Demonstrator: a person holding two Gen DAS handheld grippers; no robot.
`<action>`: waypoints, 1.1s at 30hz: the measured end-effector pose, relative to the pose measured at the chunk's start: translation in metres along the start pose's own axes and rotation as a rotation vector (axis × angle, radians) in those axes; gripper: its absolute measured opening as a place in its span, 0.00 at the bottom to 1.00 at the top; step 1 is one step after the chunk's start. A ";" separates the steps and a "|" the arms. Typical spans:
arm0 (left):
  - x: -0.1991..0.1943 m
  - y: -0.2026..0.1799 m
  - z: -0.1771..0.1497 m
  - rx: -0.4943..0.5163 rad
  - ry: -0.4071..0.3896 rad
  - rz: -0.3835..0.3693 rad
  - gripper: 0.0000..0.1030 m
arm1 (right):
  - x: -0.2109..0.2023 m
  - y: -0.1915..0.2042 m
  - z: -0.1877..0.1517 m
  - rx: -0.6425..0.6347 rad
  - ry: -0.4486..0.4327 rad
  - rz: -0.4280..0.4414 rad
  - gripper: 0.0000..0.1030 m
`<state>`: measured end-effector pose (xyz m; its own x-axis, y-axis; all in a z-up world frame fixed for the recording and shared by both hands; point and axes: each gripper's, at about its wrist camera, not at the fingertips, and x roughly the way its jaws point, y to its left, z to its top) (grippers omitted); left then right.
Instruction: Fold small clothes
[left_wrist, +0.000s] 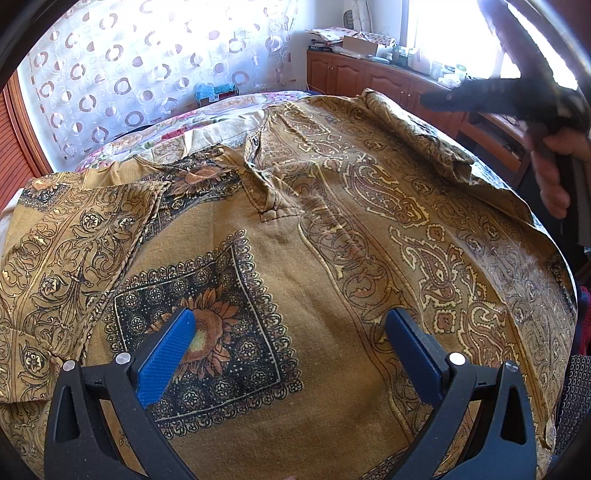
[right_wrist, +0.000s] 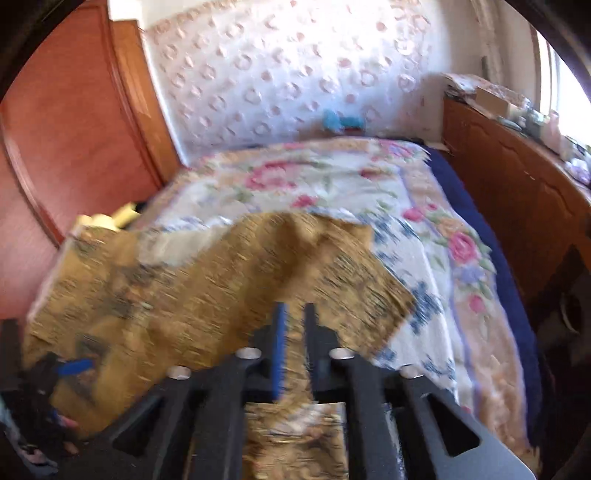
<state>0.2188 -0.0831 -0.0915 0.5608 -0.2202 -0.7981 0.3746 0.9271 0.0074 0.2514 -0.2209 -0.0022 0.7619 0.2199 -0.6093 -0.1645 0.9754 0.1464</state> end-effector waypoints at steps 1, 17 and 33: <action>0.000 0.000 0.000 0.000 0.000 0.000 1.00 | 0.006 -0.004 0.000 0.010 0.011 -0.025 0.43; -0.057 0.007 0.010 -0.050 -0.159 -0.041 0.99 | 0.079 -0.035 0.016 -0.047 0.043 -0.121 0.07; -0.074 0.029 0.004 -0.118 -0.203 -0.023 0.99 | 0.011 0.090 0.042 -0.294 -0.034 0.268 0.40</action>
<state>0.1909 -0.0415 -0.0301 0.6948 -0.2866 -0.6596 0.3062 0.9478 -0.0893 0.2708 -0.1309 0.0371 0.6868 0.4717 -0.5530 -0.5289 0.8462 0.0649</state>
